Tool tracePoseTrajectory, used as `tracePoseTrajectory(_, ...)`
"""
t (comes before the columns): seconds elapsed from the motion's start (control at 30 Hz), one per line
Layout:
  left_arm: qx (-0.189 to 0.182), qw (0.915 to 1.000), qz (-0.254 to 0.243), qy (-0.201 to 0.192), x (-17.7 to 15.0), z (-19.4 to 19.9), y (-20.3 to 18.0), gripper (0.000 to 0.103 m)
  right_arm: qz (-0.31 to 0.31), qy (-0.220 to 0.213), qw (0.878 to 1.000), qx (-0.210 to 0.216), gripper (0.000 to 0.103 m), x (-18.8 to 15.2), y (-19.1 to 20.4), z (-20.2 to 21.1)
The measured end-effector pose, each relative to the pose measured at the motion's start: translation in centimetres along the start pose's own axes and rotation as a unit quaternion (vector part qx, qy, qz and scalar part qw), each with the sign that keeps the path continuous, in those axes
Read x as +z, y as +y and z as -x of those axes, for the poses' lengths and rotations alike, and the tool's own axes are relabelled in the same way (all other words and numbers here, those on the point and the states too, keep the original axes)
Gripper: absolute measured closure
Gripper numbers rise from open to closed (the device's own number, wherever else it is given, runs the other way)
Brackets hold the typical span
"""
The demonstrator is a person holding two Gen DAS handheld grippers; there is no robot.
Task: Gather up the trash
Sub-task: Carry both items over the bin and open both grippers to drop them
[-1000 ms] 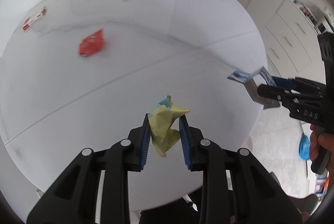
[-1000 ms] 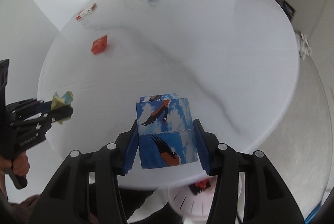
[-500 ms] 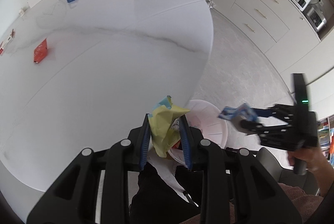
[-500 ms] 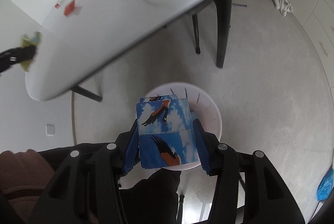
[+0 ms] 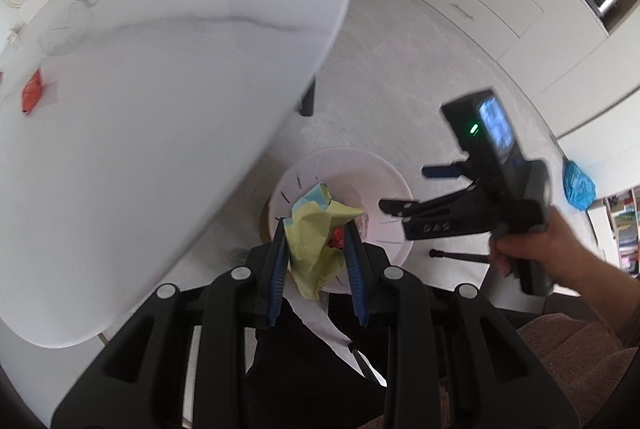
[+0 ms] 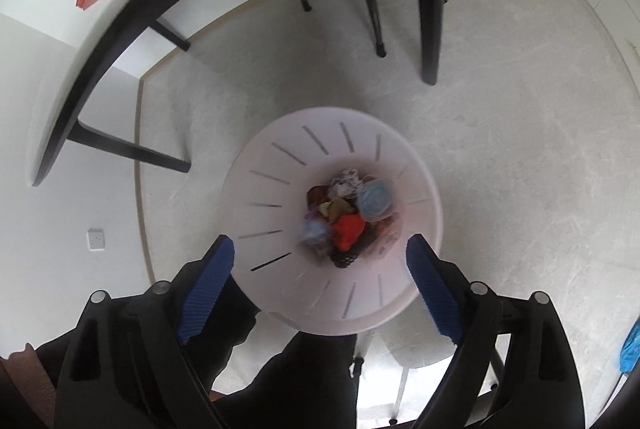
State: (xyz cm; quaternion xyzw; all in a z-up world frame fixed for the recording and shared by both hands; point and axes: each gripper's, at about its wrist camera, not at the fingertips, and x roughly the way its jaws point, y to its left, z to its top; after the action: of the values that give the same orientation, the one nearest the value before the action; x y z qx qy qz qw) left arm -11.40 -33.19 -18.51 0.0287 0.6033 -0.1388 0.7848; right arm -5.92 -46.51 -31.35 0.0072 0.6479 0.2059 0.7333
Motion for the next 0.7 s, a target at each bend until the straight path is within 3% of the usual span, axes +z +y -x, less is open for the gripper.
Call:
tracePoseTrajectory(0.17,-0.019,0.9993,-0.025,0.022,0.4,-4.2,-2.0,0.076,-0.007,-0.025,0.999,-0.036,0.008,-1.1,-3.0,4.7)
tracePoseTrajectory(0.27,-0.028,0.9983,-0.028,0.042,0.6,-7.4,-2.6,0.058,-0.021,-0.039,0.998,-0.053,0.007,-1.8,-4.8,7.3)
tracePoseTrajectory(0.33,-0.029,0.9978,-0.027,0.053,0.4,-9.0,-2.8,0.037,-0.031,-0.047,0.997,-0.058,0.007,-2.3,-5.6,8.4)
tracePoseTrajectory(0.43,-0.028,0.9966,-0.033,0.070,0.2,-10.8,-3.7,0.026,-0.045,-0.058,0.995,-0.061,0.007,-2.7,-6.8,9.5)
tracePoseTrajectory(0.57,-0.034,0.9961,-0.033,0.075,0.2,-10.6,-3.8,0.024,-0.067,-0.067,0.994,-0.058,0.007,-3.2,-7.8,10.4)
tracePoseTrajectory(0.7,-0.027,0.9986,-0.021,0.041,1.1,-7.4,-3.0,0.021,-0.082,-0.079,0.992,-0.048,0.007,-3.2,-7.8,11.6)
